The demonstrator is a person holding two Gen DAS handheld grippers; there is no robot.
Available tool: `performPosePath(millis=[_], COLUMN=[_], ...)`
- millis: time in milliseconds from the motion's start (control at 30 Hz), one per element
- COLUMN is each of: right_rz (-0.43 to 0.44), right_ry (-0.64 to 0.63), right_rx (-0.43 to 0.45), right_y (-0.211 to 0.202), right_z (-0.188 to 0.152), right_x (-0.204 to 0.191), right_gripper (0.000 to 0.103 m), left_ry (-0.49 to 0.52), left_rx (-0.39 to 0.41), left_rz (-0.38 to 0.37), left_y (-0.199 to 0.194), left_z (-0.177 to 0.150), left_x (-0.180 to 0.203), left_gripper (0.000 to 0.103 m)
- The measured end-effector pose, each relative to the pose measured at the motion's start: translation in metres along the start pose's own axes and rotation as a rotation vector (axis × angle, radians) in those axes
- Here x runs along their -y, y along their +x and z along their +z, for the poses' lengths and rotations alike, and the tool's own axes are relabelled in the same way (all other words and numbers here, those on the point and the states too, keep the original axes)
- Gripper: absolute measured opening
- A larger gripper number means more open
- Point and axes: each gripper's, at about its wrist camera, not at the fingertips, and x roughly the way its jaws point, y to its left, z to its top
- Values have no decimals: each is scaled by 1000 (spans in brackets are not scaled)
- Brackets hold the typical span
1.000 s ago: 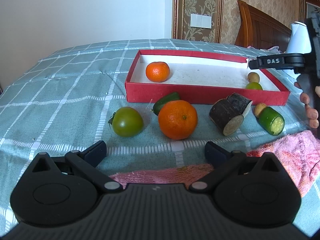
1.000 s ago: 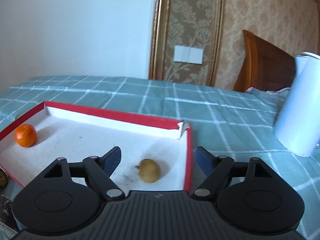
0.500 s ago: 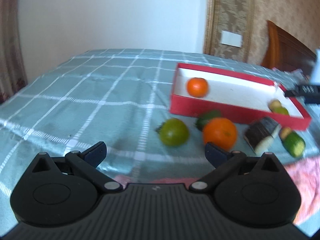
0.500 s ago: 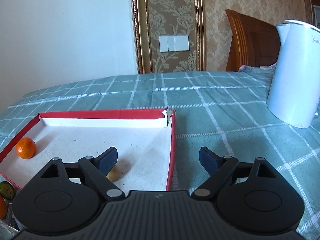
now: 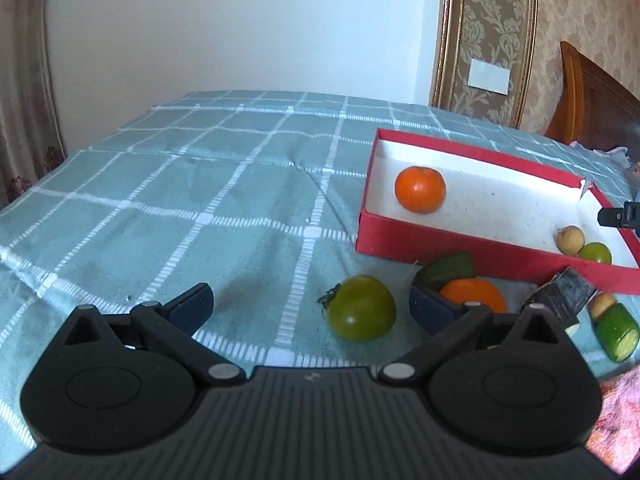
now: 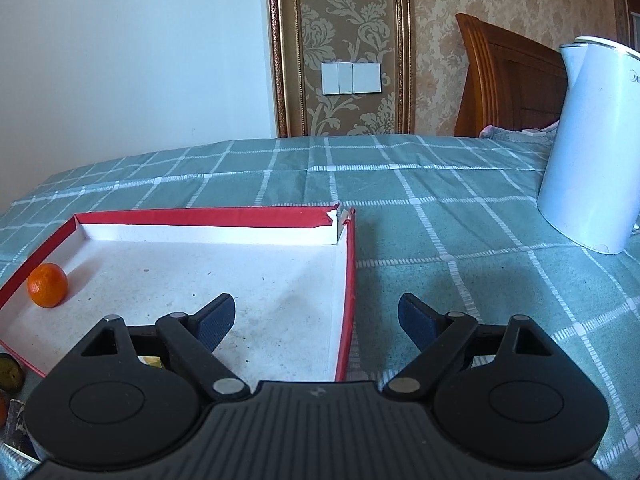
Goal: Organize fruits
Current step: 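Grasp the green tomato near the tangerine with the left gripper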
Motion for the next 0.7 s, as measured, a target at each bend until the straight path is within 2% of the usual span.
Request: performPosePath(millis=[133,167,333,467,633,700], right_rz=[0,0,-6,-7,-11,-11], right_ry=[-14,-18,-37,-37,-42,-46], right_rx=[-1,-2,-5,-6,-9,-7], right_y=[0,0,0,0,0,0], right_z=[0,-1,-2,-2,-1,-1], right_x=[-3,-4,-7,-7,-7,-8], right_gripper=[89,89,89,89,89,89], left_ry=[-31,-39,-12,11,66,65], left_rx=[-16,-16,-1,-12,-14,-12], left_rz=[-17,-14,-33,-90,-78,-88], left_y=[3,4,-1,-2,-2,-2], left_z=[0,0,-1,-2,-3,-3], left_x=[-5,-7,-6,-1,8,8], left_gripper=[101,94,84,58,53,47])
